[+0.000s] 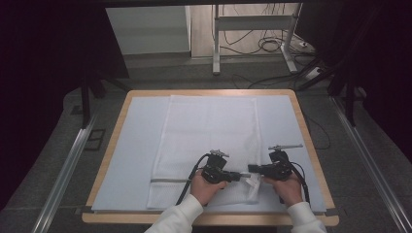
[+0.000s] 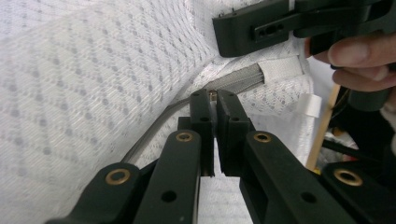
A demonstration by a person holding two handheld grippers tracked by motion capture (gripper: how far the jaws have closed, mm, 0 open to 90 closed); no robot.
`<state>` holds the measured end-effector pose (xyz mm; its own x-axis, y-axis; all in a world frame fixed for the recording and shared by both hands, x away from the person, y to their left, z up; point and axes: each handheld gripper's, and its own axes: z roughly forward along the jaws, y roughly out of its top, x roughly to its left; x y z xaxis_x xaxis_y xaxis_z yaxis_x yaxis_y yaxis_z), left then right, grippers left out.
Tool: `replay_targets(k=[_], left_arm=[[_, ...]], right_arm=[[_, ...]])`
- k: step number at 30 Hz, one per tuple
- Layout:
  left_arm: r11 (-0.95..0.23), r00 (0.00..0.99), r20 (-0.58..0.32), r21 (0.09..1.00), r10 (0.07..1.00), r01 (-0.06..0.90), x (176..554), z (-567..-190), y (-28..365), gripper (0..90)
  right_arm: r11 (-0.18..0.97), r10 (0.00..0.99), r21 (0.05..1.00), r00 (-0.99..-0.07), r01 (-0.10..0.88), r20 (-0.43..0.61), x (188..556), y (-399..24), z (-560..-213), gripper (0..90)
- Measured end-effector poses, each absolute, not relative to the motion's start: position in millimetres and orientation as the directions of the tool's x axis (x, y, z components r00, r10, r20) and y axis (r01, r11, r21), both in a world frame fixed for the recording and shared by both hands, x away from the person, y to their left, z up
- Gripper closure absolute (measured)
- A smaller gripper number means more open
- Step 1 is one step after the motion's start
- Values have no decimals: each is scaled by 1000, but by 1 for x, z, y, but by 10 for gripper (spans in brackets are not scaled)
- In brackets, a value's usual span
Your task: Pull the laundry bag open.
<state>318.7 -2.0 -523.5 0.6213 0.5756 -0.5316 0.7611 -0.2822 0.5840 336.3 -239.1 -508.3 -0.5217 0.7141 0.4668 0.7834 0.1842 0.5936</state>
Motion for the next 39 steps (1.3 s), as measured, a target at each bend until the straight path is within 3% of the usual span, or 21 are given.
replay_targets(k=[39], left_arm=[[-267,626,-514,608,586,748,314,-522,27,870]], right_arm=[[173,716,597,-517,783,470,336,-240,-511,888]])
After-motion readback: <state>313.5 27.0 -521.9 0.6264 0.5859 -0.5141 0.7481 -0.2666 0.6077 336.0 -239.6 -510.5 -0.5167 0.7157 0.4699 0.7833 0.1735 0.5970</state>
